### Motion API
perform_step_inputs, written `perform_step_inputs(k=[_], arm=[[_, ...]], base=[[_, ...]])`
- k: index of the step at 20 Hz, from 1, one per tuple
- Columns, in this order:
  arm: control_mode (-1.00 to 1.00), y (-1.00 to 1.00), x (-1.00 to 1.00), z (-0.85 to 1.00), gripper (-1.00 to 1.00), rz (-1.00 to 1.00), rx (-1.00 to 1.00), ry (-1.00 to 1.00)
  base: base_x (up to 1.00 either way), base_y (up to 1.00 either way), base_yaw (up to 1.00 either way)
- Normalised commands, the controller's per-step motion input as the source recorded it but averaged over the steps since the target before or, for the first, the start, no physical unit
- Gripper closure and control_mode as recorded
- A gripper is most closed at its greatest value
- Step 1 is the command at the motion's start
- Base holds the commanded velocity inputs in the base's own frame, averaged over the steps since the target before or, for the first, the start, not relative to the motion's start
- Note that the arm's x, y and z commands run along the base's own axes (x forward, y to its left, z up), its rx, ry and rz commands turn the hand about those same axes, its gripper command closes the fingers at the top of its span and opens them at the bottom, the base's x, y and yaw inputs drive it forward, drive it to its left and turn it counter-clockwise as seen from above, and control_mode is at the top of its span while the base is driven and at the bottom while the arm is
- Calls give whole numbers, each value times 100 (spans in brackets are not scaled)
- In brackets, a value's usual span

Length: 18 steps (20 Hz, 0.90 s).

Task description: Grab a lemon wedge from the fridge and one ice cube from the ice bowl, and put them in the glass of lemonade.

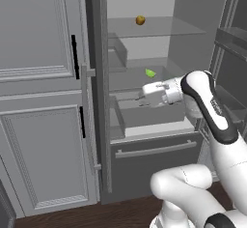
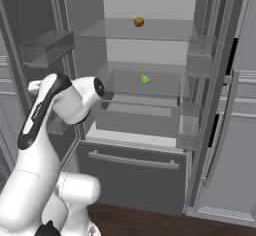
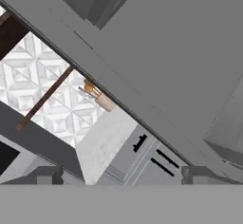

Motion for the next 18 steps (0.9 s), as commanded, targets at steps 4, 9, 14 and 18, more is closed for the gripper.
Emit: perform_step_inputs(k=[4, 9, 14, 18], arm=[[-100, -74, 0, 12, -100, -26, -22, 0], [-100, -76, -3, 38, -100, -27, -25, 1], [-100, -61, -9, 46, -100, -30, -33, 0], [-100, -55, -11, 22, -100, -33, -35, 0]], base=[[0, 0, 0], [0, 0, 0], [0, 0, 0], [0, 0, 0]])
